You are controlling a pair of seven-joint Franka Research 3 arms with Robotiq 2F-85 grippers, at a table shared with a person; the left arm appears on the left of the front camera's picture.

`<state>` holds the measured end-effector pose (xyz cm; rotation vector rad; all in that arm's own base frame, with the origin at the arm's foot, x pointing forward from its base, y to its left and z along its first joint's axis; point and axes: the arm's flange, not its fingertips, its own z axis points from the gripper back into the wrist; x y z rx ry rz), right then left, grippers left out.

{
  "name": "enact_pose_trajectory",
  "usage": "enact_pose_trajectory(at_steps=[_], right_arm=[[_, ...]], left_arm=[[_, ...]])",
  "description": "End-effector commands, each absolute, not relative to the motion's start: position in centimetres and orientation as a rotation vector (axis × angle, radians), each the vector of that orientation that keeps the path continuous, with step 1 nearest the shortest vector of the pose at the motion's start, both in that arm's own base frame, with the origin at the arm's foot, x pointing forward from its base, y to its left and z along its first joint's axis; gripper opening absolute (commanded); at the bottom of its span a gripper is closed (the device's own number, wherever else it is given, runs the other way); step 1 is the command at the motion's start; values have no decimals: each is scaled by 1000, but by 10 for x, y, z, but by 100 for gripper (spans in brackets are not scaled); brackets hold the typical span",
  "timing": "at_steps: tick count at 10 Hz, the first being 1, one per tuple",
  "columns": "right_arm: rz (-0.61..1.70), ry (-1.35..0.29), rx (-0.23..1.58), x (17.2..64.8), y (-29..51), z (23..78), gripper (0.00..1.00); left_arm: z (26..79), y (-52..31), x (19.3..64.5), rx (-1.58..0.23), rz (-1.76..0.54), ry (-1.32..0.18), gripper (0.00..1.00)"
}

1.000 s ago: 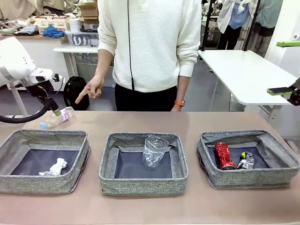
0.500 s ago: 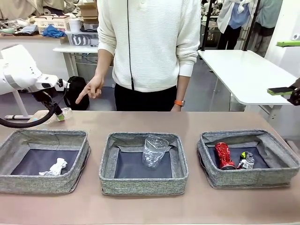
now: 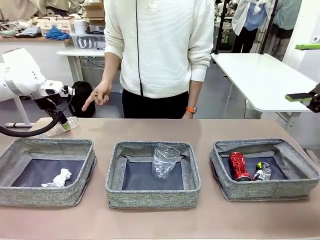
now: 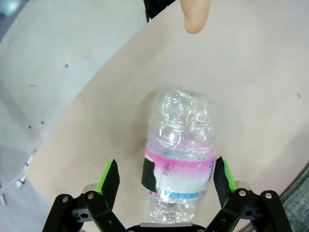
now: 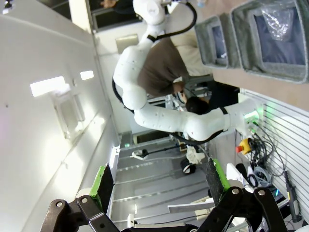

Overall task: Sort the waste into the appropriate baskets.
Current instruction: Pick up the waste item pointed out by the person.

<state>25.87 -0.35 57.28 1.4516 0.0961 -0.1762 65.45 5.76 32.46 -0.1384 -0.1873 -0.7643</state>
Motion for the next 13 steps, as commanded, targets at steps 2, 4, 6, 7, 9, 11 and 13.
enact_pose_trajectory(at_steps=[2,4,6,7,9,11,13], right_arm=[[-163,86,1476,260,-2,578,100],[-163,86,1476,260,-2,578,100],[-163,86,1476,260,-2,578,100],[-163,86,1476,260,-2,578,100],[-163,86,1476,260,-2,578,100],[-163,86,1476,260,-2,578,100],[-163,86,1476,260,-2,578,100]], left_arm=[[332,57,650,-144,-765,-159,100],[334,56,648,-139,-769,-134,40],[334,55,649,-198,-758,-131,35],[334,55,648,-238,-712,-105,35],[334,56,648,-235,-704,-75,35],[337,57,646,-245,-671,-61,35],[346,61,644,-252,-631,-70,35]])
